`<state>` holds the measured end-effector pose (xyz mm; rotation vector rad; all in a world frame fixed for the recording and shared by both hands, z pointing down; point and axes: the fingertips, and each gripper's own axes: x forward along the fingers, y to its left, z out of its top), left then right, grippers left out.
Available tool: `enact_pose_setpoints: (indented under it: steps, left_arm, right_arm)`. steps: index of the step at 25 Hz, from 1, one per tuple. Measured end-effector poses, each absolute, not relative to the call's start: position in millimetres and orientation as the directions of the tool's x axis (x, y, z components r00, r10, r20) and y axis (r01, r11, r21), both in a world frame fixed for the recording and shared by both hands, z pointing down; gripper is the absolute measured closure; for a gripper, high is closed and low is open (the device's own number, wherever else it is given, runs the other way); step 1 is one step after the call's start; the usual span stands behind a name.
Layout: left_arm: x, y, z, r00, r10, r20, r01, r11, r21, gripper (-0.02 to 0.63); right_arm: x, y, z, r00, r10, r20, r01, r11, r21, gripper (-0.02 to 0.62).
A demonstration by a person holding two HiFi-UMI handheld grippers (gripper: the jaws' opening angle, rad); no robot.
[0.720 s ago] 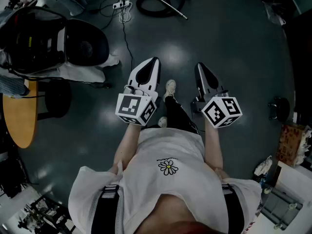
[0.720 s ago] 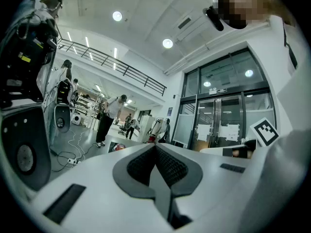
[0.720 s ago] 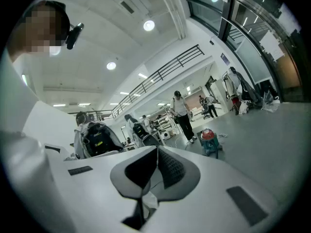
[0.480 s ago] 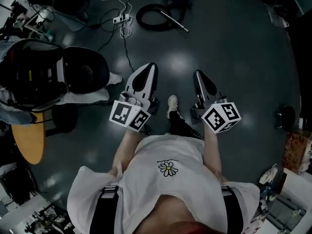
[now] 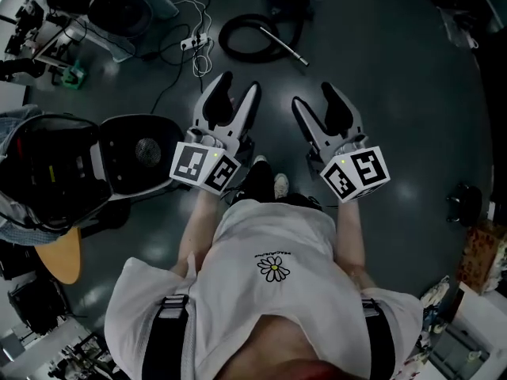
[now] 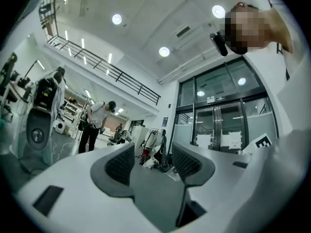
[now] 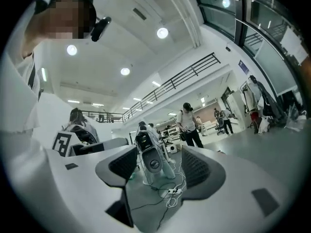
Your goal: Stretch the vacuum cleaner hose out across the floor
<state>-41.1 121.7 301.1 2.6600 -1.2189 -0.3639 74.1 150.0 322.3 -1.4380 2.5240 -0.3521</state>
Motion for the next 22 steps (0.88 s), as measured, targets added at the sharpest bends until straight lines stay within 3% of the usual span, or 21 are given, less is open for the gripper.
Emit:
enact_pose_setpoints:
  steps: [3,8,11,22]
  left_arm:
    - [-43,70,307,0.618,-0.775,-0.134,-0.742,-0.631,0.227,0.383]
    - [-58,-42,342,0.616,-0.781,-0.102,-0.734,-0.617,0.286,0.382]
    - [-71,-129,358,0.619,-0.782,-0.071,-0.710,-0.596,0.375,0.294]
    - [-98,-347,403,0.613,-0.789,0.030,-0.713,-0.537,0.451,0.291]
  right_arm:
    - [78,92,336,-0.490,-0.872,-0.004,-0.813,0.459,-0.359,0.324]
    - [62,-21,370,-0.538,-0.841,0.060,-0.777,0.466,-0.424,0.324]
    - [43,-102,368,-0.549,-0.832,0.083,-0.775,0.469,-0.424,0.324]
    - [18,-309,394,-0.522,-0.811,0.265,-0.841,0.438,-0.317,0.324]
